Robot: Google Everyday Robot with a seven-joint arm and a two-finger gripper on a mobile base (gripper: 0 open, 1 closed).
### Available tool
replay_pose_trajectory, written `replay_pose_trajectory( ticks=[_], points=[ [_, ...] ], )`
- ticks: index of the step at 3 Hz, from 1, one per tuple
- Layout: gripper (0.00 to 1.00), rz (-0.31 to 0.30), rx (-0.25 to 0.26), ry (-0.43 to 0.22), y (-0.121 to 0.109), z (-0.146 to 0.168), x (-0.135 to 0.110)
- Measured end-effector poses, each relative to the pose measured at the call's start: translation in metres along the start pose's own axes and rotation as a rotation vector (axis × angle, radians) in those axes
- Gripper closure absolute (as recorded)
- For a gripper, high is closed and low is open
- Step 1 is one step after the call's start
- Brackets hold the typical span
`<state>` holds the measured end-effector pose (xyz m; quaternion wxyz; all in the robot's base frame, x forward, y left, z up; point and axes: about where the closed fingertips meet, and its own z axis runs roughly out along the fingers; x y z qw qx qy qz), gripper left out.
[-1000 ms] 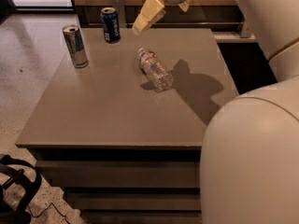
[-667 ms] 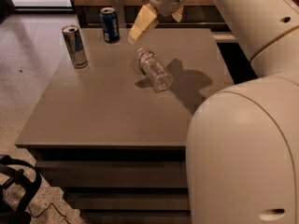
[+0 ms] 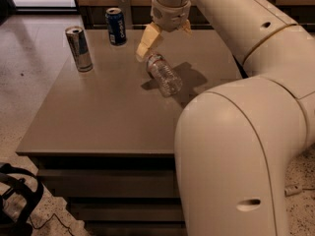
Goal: Place water bottle upright
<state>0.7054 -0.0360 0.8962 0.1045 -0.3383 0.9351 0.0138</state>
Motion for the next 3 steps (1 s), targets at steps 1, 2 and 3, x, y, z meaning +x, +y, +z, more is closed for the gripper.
replay_pose_trajectory(
  ticks=[1,2,3],
  points=[
    [0.0,0.069,0.05,0.053,-0.006,0.008,0.009],
    [0.0,0.109,0.06,0.076,-0.004,0.016,0.014],
    [0.0,0.111,0.025,0.092,0.003,0.031,0.013]
  ],
)
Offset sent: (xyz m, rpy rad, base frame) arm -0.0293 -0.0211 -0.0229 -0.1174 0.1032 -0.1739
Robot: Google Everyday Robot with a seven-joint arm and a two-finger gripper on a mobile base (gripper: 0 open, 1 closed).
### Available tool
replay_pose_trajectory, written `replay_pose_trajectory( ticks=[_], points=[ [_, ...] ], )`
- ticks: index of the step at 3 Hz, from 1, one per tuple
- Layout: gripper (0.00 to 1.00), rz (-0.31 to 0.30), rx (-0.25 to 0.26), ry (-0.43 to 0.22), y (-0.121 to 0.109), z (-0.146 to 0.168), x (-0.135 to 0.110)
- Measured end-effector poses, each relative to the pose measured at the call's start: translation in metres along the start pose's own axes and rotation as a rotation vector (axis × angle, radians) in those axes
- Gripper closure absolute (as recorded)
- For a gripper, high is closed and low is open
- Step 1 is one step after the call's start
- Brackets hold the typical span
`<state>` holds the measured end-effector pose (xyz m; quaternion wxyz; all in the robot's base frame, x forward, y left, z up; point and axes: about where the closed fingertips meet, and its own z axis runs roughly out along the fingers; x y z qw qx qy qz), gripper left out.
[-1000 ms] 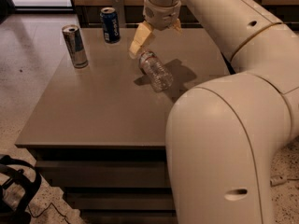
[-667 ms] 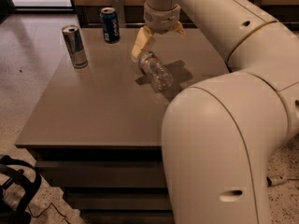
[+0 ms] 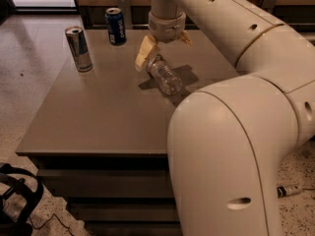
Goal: Place water bottle upright
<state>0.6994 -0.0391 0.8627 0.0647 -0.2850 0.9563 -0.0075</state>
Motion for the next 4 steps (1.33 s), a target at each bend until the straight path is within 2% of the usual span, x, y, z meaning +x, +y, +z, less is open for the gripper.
replay_pose_trajectory(
  ticks=[2,3,4],
  points=[
    [0.0,-0.028,-0.057,0.042,0.017,0.025,-0.007],
    [0.18,-0.028,-0.055,0.02,0.017,0.029,-0.014],
    [0.4,-0.029,-0.054,0.005,0.017,0.032,-0.019]
  ],
)
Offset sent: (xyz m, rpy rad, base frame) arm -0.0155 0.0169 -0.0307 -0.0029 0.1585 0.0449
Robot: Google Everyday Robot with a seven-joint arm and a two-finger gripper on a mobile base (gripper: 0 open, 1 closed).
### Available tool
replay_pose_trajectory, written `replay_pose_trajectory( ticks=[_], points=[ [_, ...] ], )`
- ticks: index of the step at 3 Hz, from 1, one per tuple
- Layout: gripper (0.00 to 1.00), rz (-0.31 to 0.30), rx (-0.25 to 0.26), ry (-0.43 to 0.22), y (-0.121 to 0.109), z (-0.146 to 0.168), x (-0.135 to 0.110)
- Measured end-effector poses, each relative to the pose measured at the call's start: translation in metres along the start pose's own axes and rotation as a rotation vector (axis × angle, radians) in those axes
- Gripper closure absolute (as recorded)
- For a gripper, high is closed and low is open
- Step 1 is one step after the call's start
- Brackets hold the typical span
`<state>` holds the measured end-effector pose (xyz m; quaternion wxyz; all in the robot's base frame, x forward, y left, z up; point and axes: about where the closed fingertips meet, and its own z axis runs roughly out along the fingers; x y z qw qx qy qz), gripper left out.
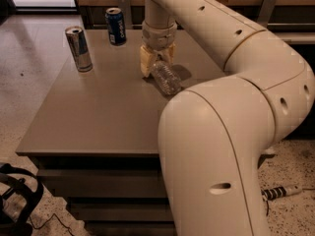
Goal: Place water bottle upright
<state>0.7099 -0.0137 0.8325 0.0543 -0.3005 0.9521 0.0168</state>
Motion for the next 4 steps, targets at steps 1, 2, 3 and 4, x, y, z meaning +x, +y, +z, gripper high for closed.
replay_pose_trajectory(
  ticks=[1,2,3,4],
  points=[
    [0.65,-0.001,0.0,-0.012,0.0001,0.0035,-0.0046],
    [0.88,-0.002,0.0,-0.021,0.0004,0.0069,-0.0084],
    [1.0,-0.003,0.0,-0.026,0.0007,0.0097,-0.0111],
    [1.0,-0.02,-0.003,-0.05,0.002,0.0083,-0.0134]
  ],
)
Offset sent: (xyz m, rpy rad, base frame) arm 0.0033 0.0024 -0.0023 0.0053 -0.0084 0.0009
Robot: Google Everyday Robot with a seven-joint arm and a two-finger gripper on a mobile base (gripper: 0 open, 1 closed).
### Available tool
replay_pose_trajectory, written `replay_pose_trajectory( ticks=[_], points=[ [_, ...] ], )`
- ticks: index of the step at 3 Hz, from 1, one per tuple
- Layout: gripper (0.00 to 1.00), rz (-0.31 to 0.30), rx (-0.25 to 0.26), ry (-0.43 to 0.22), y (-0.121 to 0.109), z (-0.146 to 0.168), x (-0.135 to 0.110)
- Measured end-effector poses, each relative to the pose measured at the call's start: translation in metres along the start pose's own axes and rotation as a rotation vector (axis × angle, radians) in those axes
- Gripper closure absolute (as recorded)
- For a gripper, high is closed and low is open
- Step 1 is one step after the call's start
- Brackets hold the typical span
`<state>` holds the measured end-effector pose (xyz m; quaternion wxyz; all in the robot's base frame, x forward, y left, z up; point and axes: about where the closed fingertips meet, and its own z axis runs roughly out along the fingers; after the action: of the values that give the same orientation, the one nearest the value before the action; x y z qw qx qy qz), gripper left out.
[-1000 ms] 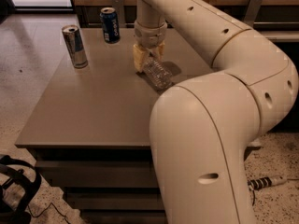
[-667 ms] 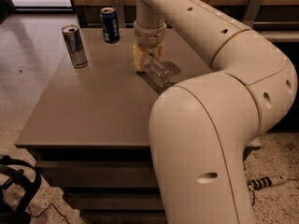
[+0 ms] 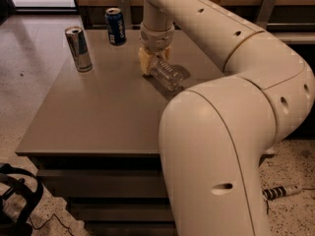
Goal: Place water bottle upright
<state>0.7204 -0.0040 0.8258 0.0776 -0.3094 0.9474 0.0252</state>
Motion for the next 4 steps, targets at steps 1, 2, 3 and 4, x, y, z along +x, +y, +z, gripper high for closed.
replay_pose_trajectory(
  ticks=[1,2,3,4],
  points=[
    [1.0,-0.037,0.002,-0.086,-0.002,-0.023,0.004],
    [1.0,-0.074,0.001,-0.196,-0.007,-0.055,0.014],
    [1.0,-0.107,-0.022,-0.322,-0.017,-0.086,0.022],
    [1.0,-0.128,-0.079,-0.458,-0.033,-0.109,0.026]
  ],
)
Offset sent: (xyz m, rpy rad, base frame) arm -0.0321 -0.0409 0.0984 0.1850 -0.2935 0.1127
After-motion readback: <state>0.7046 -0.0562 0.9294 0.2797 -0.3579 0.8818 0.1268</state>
